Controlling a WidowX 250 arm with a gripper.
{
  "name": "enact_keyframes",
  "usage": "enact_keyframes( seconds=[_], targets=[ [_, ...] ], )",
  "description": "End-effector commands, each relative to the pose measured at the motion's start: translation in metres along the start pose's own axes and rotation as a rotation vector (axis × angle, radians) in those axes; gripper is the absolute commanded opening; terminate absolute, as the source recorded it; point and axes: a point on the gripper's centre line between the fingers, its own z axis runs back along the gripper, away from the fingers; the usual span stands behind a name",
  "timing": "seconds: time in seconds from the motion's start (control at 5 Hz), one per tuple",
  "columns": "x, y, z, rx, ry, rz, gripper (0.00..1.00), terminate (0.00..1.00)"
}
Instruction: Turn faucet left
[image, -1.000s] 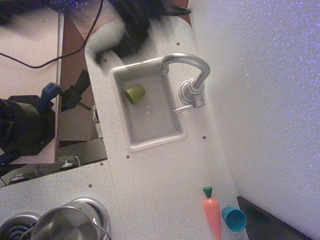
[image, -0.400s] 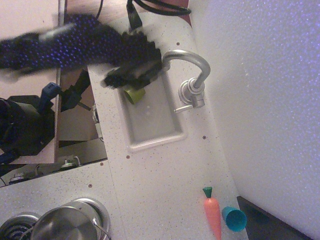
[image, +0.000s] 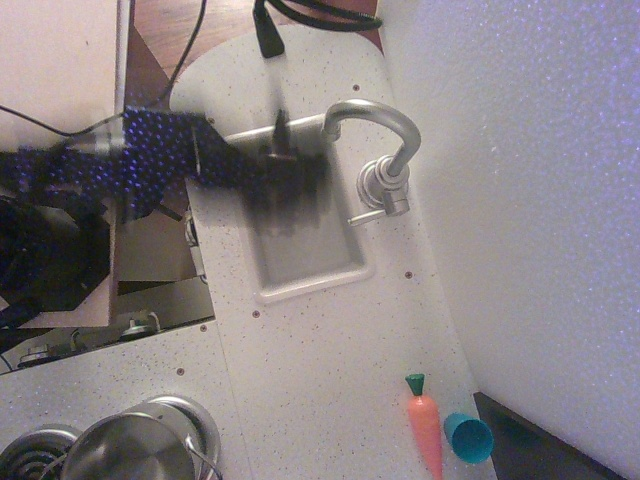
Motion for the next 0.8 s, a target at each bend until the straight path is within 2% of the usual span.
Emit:
enact_keyframes(
  seconds=[0.0, 0.2, 0.4, 0.6],
  targets=[
    [-0.062, 0.049, -0.007, 0.073, -0.181, 0.184, 1.0, 0.0],
    [-0.104, 0.075, -0.03, 0.011, -0.158, 0.293, 1.0, 0.0],
    [-0.141, 0.053, -0.037, 0.032, -0.117, 0.392, 1.0, 0.0],
    [-0.121, 0.03, -0.037, -0.013, -0.064, 0.388, 1.0, 0.0]
  ],
)
